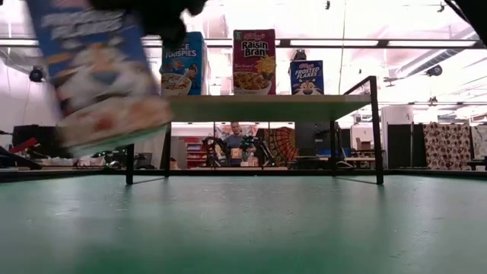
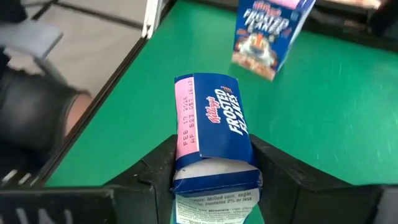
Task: Stack cereal on shelf
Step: Put the right dark blue cereal box, aligned with the other dark blue cereal box on the shelf
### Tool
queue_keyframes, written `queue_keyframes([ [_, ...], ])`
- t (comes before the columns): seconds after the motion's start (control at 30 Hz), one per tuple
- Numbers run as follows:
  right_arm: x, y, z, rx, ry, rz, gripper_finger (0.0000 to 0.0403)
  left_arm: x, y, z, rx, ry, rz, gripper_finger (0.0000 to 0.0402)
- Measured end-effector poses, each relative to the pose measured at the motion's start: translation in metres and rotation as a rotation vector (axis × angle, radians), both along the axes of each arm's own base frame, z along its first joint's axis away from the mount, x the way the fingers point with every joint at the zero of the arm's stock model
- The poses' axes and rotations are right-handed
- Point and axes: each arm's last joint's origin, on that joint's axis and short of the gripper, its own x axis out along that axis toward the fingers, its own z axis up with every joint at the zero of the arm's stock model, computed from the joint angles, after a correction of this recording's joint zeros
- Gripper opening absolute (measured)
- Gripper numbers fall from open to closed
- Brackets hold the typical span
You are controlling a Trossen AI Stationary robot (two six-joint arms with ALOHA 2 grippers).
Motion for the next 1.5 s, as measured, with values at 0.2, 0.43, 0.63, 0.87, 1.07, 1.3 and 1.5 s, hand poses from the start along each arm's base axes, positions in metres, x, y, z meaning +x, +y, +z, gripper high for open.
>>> queue_keyframes([
  [0.2,-0.038,-0.006,0.049,-0.012,0.047,0.004,0.0159,0.000,0.000,0.000,0.000,0.000,0.000,0.0039],
  [0.43,-0.085,-0.016,0.092,-0.004,0.003,-0.003,0.0157,0.000,0.000,0.000,0.000,0.000,0.000,0.0039],
  [0.63,-0.135,-0.032,0.106,-0.078,-0.026,-0.138,0.0159,0.000,0.000,0.000,0.000,0.000,0.000,0.0039],
  [0.87,-0.198,-0.059,0.116,-0.102,-0.095,-0.245,0.0156,0.000,0.000,0.000,-0.001,-0.001,0.000,0.0039],
  [1.07,-0.245,-0.096,0.119,-0.138,-0.157,-0.419,0.0157,0.000,0.000,0.000,0.000,-0.001,0.000,0.0039],
  [1.3,-0.277,-0.134,0.105,-0.169,-0.206,-0.564,0.0157,0.000,0.000,0.000,0.000,-0.001,0.001,0.0039],
  [1.5,-0.283,-0.158,0.088,-0.143,-0.256,-0.566,0.0157,0.000,0.000,0.000,0.005,0.002,-0.001,0.0039],
])
